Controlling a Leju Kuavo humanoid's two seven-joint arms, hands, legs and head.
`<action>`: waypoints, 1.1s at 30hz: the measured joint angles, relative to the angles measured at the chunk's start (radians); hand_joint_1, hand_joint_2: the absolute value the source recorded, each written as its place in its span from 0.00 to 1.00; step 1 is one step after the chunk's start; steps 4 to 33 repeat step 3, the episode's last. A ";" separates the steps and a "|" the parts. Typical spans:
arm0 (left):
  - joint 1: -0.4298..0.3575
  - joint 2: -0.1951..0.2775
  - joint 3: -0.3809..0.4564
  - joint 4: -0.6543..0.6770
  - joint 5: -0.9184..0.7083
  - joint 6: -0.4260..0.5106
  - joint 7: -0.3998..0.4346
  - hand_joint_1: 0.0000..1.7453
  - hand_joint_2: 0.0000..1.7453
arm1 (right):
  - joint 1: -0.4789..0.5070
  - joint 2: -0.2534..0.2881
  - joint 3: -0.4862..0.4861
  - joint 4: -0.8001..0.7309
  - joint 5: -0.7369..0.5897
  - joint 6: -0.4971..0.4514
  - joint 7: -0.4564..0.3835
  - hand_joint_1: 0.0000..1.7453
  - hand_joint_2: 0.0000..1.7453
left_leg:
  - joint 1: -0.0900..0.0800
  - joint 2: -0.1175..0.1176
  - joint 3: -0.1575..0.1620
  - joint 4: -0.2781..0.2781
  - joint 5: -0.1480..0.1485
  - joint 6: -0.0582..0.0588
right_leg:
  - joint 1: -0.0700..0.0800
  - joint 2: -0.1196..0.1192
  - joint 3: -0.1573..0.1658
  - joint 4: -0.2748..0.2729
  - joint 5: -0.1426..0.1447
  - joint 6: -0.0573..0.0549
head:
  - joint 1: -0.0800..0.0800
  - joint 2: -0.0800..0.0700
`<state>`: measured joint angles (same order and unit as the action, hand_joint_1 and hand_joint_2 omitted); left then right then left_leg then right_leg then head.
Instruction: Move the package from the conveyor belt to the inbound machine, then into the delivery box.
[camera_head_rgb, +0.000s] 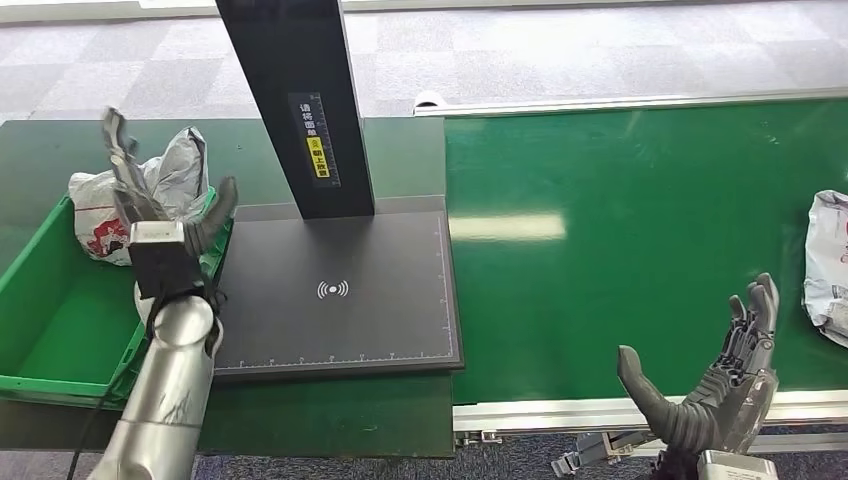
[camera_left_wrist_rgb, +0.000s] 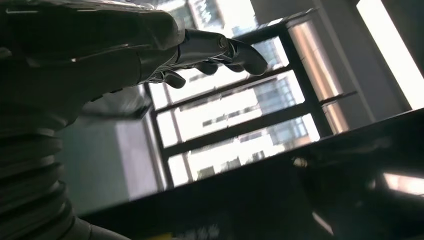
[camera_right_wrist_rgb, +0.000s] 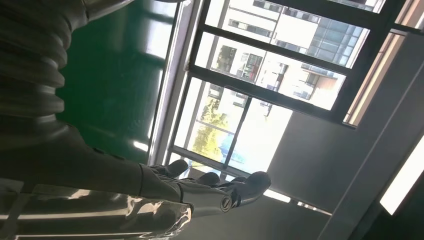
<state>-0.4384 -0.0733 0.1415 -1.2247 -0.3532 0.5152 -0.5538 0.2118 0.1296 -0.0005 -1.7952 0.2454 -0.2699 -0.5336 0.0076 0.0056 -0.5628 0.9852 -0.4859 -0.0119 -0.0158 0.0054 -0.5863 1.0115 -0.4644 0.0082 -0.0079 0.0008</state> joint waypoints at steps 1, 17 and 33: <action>0.052 -0.006 -0.047 -0.028 0.087 -0.027 0.013 0.00 1.00 | 0.004 0.002 -0.005 -0.001 0.006 0.010 0.002 0.00 1.00 | 0.000 0.001 0.000 0.000 0.000 0.000 | 0.000 0.001 -0.001 0.000 0.000 0.000 | 0.000 0.000; 0.117 -0.014 -0.109 -0.059 0.185 -0.051 0.016 0.00 1.00 | 0.008 0.006 -0.013 -0.002 0.014 0.023 0.004 0.00 1.00 | 0.001 0.001 -0.001 0.000 0.000 0.000 | 0.000 0.002 -0.002 0.000 0.000 0.000 | 0.000 0.000; 0.117 -0.014 -0.109 -0.059 0.185 -0.051 0.016 0.00 1.00 | 0.008 0.006 -0.013 -0.002 0.014 0.023 0.004 0.00 1.00 | 0.001 0.001 -0.001 0.000 0.000 0.000 | 0.000 0.002 -0.002 0.000 0.000 0.000 | 0.000 0.000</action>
